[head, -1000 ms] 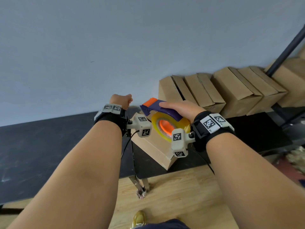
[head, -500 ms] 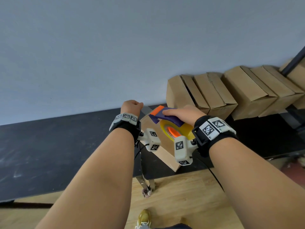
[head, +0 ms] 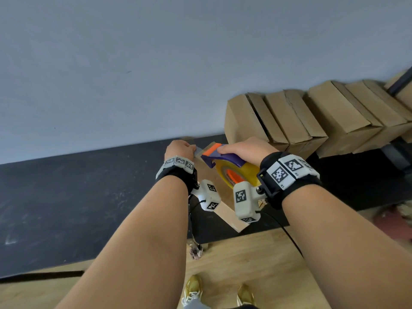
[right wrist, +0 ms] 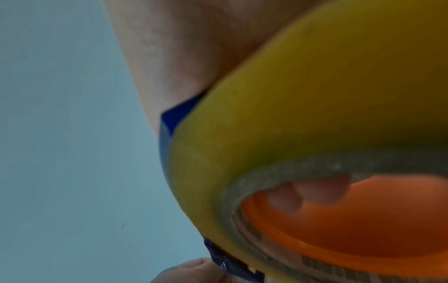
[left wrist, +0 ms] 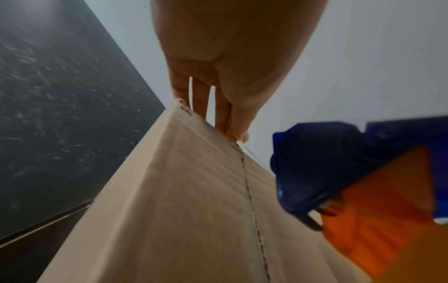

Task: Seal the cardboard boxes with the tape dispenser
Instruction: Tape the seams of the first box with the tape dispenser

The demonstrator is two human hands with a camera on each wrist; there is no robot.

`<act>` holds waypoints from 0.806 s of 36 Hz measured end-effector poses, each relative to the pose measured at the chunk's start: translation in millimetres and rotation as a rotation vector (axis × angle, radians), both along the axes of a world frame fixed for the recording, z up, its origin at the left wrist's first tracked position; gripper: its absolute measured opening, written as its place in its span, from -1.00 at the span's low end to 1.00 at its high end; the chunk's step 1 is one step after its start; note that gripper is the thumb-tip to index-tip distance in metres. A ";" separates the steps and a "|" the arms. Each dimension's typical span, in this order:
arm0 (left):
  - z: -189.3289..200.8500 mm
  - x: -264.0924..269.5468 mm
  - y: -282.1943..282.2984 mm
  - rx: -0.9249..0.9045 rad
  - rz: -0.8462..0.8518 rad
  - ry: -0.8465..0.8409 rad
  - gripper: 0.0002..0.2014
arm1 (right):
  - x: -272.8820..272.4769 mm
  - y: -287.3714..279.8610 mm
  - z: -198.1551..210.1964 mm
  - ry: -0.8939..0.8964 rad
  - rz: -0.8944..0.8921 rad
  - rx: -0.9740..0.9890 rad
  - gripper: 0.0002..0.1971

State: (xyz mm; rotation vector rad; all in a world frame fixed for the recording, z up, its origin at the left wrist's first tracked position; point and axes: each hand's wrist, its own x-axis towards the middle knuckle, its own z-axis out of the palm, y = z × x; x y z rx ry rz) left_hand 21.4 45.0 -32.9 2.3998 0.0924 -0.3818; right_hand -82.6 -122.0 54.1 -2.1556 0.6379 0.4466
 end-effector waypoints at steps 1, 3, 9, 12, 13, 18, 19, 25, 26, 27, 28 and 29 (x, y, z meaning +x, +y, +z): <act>-2.7 0.6 -0.2 0.003 0.004 0.011 -0.78 | 0.4 0.2 0.0 0.006 0.000 0.000 -0.55; -6.7 0.2 -0.5 0.000 0.016 0.036 -0.77 | 0.7 0.2 0.2 0.014 0.003 -0.003 -0.57; -14.8 -2.5 -3.0 -0.048 0.101 0.175 -0.64 | 2.0 0.5 1.6 0.028 0.020 -0.020 -0.58; -16.3 -4.9 -1.4 -0.082 0.098 0.224 -0.65 | 1.6 1.8 1.3 0.031 0.014 -0.020 -0.61; -15.2 -6.8 -0.8 -0.052 0.072 0.248 -0.69 | 1.6 2.9 1.1 0.033 0.015 -0.021 -0.62; -8.9 -16.3 -2.7 -0.005 -0.029 0.244 -0.64 | 3.1 9.5 2.2 0.040 0.027 -0.036 -0.67; -8.0 -16.8 -2.1 0.001 -0.027 0.187 -0.64 | 3.8 10.5 2.6 0.045 0.039 -0.045 -0.68; 3.4 -29.4 1.4 0.076 -0.160 -0.219 -0.67 | 8.6 11.5 4.0 0.077 0.070 -0.053 -0.66; 6.1 -33.4 0.5 0.095 -0.225 -0.226 -0.68 | 9.0 11.2 4.0 0.082 0.077 -0.048 -0.66; 8.3 -37.5 0.3 0.118 -0.287 -0.215 -0.68 | 9.5 11.0 3.8 0.087 0.089 -0.043 -0.65; 9.6 -40.9 0.4 0.141 -0.344 -0.194 -0.67 | 10.0 11.0 3.6 0.093 0.100 -0.040 -0.64; 9.0 -43.2 1.2 0.166 -0.391 -0.168 -0.65 | 10.6 10.7 3.3 0.096 0.109 -0.037 -0.63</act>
